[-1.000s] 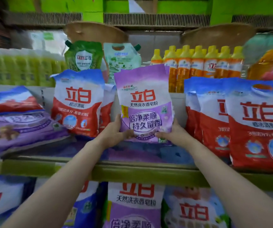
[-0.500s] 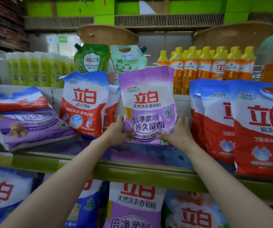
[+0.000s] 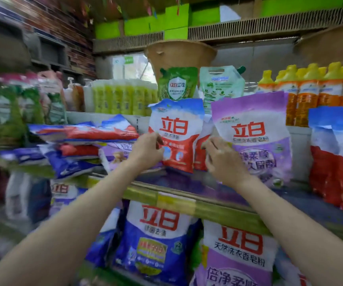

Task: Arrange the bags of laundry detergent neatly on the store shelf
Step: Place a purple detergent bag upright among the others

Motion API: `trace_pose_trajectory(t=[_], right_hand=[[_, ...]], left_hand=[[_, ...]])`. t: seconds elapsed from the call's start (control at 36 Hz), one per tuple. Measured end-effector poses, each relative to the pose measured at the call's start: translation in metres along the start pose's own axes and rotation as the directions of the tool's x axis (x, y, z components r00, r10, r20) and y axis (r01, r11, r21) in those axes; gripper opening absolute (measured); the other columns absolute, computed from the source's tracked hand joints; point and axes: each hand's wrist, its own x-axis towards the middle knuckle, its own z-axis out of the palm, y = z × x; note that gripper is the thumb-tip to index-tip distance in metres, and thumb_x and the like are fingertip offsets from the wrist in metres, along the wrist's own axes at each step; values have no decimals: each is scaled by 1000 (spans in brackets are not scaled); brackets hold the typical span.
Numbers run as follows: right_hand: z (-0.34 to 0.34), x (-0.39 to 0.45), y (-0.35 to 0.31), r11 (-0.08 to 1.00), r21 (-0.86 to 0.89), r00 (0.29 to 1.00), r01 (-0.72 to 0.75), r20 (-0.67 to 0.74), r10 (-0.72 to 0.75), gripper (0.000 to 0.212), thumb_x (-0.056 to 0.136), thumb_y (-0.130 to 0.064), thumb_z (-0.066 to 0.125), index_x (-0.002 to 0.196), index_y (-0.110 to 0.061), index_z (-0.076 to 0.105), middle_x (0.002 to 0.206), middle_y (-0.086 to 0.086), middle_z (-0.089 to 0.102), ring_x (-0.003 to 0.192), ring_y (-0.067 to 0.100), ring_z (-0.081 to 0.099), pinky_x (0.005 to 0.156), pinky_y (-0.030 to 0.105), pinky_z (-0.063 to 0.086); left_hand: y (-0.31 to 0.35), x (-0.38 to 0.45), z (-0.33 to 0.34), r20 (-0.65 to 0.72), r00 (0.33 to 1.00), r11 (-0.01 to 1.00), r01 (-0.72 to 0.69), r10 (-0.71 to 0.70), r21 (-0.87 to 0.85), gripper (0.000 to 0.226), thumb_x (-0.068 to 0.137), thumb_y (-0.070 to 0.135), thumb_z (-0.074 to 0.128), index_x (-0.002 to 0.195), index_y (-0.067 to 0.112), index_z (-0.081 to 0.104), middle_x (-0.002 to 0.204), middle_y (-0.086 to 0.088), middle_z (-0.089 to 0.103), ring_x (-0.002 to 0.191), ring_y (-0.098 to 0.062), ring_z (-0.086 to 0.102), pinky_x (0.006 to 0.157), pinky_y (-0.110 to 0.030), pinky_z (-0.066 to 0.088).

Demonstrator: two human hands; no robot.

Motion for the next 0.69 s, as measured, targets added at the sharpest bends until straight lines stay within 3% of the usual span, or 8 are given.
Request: trace_pose_trajectory(t=[0.06,0.14,0.25,0.33,0.42,0.5,0.56,0.69], right_hand=[[16,21,-23,988,152,998,-20,62,11,20,72,-7,53,89,-3,61,90,15,61,83,34,63,64,39,53],[41,50,-49,934,310,955,-177,283,87,20,91,-13,48,104,-2,58,111,17,58,104,31,56,87,36,42],[67,72,-76,810,423,847,-405,508,158,26,96,-27,47,105,-6,58,115,16,61,107,28,55,83,31,37],[87,82,-91,706,437,775,-557,578,254,29,96,-30,45,99,-4,57,115,18,61,105,28,56,80,30,39],[89,95,-102,680,386,707,-624,650,279,50,99,-40,37,121,2,54,134,21,51,122,31,48,96,30,36],[80,109,-110,650,371,641,-663,730,238,65,99,-48,29,142,0,34,151,15,31,139,27,30,110,28,24],[82,112,-112,631,376,622,-679,751,222,68,98,-50,30,145,-1,27,154,15,25,141,27,26,112,28,21],[89,105,-115,590,389,623,-707,737,261,76,94,-52,40,146,-1,18,154,15,24,141,29,25,113,32,21]], left_hand=[[-17,-8,-18,-62,996,998,67,-67,-2,19,81,11,62,98,2,63,96,-17,66,93,-31,61,77,-33,44],[-46,-24,-32,-125,976,984,179,-176,13,22,81,10,60,101,1,58,103,-19,60,99,-32,55,81,-34,40],[-74,-41,-41,-86,916,918,396,-392,32,48,85,24,62,119,-3,43,122,-24,47,114,-39,47,93,-38,39],[-83,-40,-45,9,868,868,495,-496,25,67,86,34,62,127,-8,30,130,-28,41,123,-41,41,98,-40,38],[-82,-32,-45,72,864,866,500,-498,-5,78,85,42,62,129,-10,24,132,-25,45,123,-37,45,94,-38,42],[-74,-27,-43,155,865,877,479,-477,29,79,89,43,57,133,-12,23,134,-25,44,123,-36,47,95,-34,42],[-69,-28,-40,195,867,888,458,-458,49,69,92,42,51,132,-11,31,137,-26,39,123,-38,47,101,-36,42],[-72,-26,-34,221,849,869,494,-479,-15,68,92,39,54,130,-13,31,140,-27,35,127,-39,41,106,-38,37]])
